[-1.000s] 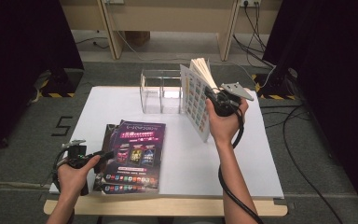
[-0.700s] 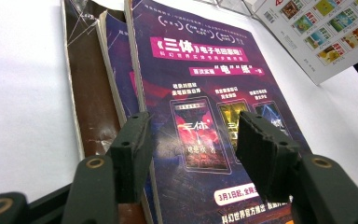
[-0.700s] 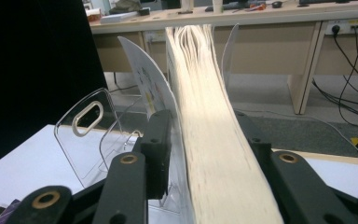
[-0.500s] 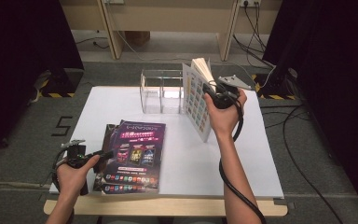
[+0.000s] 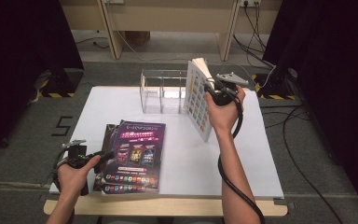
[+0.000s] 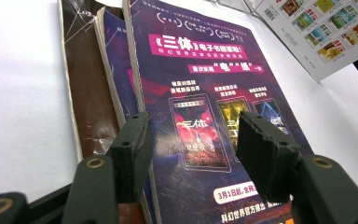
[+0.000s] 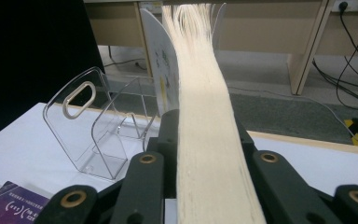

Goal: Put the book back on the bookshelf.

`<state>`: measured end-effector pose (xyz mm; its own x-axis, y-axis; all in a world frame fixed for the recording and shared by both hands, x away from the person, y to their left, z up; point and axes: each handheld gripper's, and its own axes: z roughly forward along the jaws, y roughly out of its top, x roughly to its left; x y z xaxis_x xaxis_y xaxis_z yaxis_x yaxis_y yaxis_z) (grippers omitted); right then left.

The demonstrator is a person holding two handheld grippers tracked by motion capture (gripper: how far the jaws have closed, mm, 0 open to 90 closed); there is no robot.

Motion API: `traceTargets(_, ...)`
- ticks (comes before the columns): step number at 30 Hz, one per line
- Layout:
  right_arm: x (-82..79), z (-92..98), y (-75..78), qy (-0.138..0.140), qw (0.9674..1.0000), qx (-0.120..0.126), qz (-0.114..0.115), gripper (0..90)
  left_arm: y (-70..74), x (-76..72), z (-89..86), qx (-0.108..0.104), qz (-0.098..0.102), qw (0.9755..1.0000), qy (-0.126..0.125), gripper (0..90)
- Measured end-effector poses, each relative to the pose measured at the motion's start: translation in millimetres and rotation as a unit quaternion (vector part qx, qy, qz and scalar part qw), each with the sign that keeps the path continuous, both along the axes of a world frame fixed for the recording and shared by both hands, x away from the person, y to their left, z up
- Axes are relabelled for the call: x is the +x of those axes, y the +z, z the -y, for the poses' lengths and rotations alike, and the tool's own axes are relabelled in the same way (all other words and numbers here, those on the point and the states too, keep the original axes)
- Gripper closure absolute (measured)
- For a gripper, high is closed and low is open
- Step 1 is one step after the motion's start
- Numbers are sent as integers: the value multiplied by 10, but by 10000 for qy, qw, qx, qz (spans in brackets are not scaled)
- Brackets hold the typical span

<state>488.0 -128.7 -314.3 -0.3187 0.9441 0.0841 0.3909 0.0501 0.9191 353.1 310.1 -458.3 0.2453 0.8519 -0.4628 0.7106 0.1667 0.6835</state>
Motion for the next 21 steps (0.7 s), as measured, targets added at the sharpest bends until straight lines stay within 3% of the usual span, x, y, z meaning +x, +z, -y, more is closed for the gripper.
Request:
traceTargets(9, -131, -78, 89, 217, 9997, -70, -4, 742, 7, 1, -20, -14, 9, 10000, 24, 448)
traceTargets(17, -335, -207, 246, 501, 9983, -22, 311, 742, 29, -11, -24, -22, 42, 10000, 17, 450)
traceTargets(21, -364, -257, 302, 621, 9974, -12, 359, 742, 23, -9, -23, -12, 26, 10000, 6, 450)
